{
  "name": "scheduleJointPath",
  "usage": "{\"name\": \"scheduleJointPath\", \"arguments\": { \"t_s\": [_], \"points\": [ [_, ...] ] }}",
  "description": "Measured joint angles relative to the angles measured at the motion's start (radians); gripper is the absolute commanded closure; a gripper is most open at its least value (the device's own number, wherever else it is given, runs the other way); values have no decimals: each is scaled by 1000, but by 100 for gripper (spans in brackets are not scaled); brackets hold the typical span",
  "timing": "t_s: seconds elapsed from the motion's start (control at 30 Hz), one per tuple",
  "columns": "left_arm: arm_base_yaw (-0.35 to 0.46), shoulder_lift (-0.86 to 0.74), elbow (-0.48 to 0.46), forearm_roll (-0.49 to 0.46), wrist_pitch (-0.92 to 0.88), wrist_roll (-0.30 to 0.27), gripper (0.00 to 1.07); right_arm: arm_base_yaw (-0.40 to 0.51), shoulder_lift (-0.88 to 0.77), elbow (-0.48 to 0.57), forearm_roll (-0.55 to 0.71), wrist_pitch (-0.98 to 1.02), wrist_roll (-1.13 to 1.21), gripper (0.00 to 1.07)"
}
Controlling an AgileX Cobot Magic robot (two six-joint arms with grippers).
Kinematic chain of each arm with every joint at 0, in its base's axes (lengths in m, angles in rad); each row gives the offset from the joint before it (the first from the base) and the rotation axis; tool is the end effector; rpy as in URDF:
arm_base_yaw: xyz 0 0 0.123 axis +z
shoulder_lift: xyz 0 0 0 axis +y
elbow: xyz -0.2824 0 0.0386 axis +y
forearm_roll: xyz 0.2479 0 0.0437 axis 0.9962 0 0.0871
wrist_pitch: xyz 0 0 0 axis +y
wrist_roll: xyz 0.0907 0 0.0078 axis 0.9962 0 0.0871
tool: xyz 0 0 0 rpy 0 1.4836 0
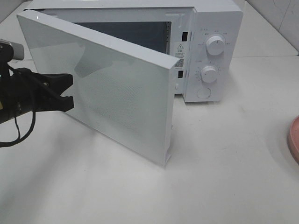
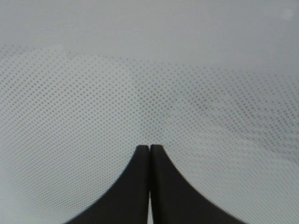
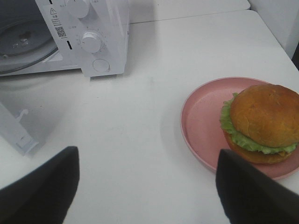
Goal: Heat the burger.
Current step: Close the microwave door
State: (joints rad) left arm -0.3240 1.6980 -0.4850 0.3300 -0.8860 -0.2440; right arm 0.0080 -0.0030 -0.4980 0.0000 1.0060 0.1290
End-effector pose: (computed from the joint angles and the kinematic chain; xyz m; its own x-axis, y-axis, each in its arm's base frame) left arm 0.2646 -0.1130 0.1579 -0.2666 0.0582 -0.9621 0.5297 0.8427 -0.0958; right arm -0.0029 0.0000 0.2811 -0.4034 0.1254 -0.9064 0.0443 0.9921 0.1176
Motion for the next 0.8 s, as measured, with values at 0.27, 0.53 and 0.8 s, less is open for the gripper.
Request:
{"name": "scheduleJointPath", "arguments": {
  "t_s": [0.27, 0.53, 0.8],
  "points": [
    [-54, 29, -75, -15, 53, 0, 107, 0, 0, 0, 0, 0, 0, 32],
    [-87, 68, -139, -29, 81, 0, 107, 0, 0, 0, 0, 0, 0, 32],
    [-109, 110, -223, -41, 116, 0, 107, 0, 0, 0, 0, 0, 0, 32]
  ]
}}
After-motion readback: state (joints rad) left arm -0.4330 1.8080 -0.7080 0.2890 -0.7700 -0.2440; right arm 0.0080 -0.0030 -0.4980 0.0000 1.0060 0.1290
